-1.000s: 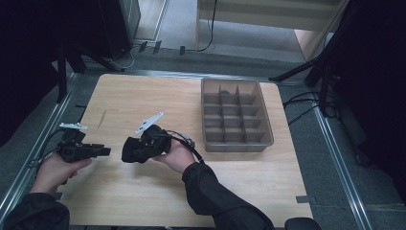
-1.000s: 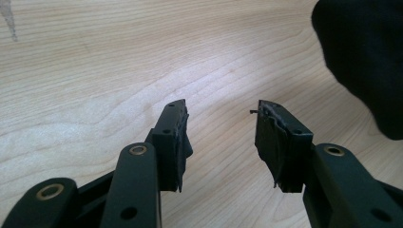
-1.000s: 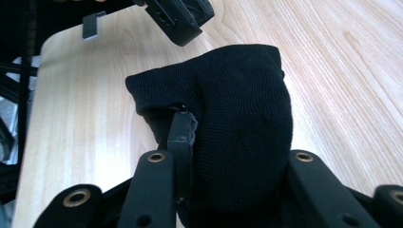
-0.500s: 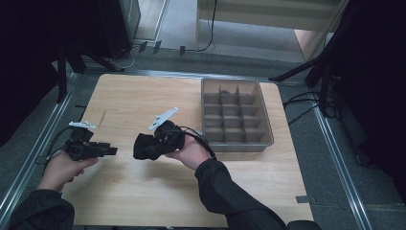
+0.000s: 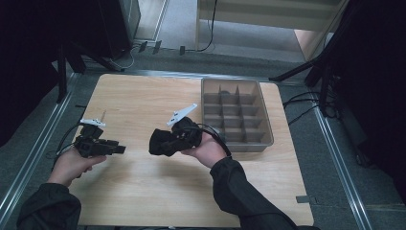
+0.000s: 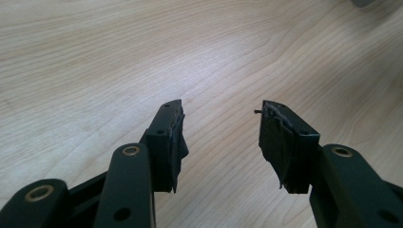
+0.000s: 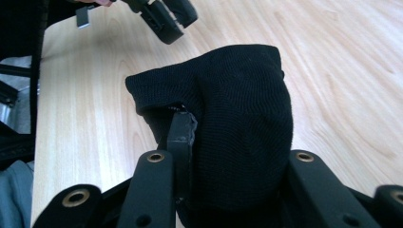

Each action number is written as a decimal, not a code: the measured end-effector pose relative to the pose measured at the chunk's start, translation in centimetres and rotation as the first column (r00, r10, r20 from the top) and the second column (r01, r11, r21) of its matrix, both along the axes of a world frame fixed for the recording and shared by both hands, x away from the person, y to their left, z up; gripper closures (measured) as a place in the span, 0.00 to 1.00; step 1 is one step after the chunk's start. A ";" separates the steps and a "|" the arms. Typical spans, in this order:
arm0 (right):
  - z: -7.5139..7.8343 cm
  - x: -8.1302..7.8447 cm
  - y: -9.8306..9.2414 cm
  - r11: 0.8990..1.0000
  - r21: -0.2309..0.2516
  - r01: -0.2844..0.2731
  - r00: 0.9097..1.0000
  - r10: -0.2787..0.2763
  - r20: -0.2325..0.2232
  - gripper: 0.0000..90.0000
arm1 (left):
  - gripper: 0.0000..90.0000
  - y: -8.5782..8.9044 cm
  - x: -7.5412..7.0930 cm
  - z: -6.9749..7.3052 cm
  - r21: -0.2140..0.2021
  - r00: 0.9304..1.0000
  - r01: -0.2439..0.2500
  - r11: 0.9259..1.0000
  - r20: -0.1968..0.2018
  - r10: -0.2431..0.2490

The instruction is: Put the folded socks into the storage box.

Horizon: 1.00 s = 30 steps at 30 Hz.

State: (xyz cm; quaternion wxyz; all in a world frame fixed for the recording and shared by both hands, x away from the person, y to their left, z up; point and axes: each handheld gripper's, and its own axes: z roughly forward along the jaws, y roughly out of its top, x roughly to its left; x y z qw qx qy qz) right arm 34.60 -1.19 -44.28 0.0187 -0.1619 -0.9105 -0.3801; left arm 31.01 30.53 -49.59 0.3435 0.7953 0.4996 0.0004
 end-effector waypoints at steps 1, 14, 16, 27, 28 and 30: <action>0.1 0.0 -0.3 1.000 -0.002 0.008 1.000 -0.008 0.002 0.74 | 0.55 0.0 0.0 0.0 0.001 1.000 0.002 1.000 0.001 -0.002; 1.6 0.1 -3.3 0.999 0.004 0.044 0.999 -0.044 0.012 0.74 | 0.58 -0.4 0.0 0.3 0.004 0.999 0.027 1.000 0.043 -0.027; 1.7 0.2 -3.5 0.999 0.001 0.043 0.999 -0.043 0.014 0.74 | 0.58 -0.4 0.0 0.3 0.003 0.999 0.028 1.000 0.041 -0.028; 2.5 1.1 -7.6 0.992 -0.009 0.125 0.992 -0.125 0.016 0.74 | 0.58 -0.6 0.2 0.1 0.012 0.999 0.032 0.999 0.026 -0.032; 2.6 1.3 -8.0 0.991 -0.008 0.130 0.991 -0.130 0.022 0.74 | 0.58 -0.7 0.2 0.0 0.012 0.999 0.034 0.999 0.025 -0.034; 2.6 1.6 -8.7 0.989 -0.003 0.150 0.988 -0.150 0.021 0.74 | 0.58 -0.7 0.2 0.0 0.011 0.999 0.037 0.999 0.015 -0.037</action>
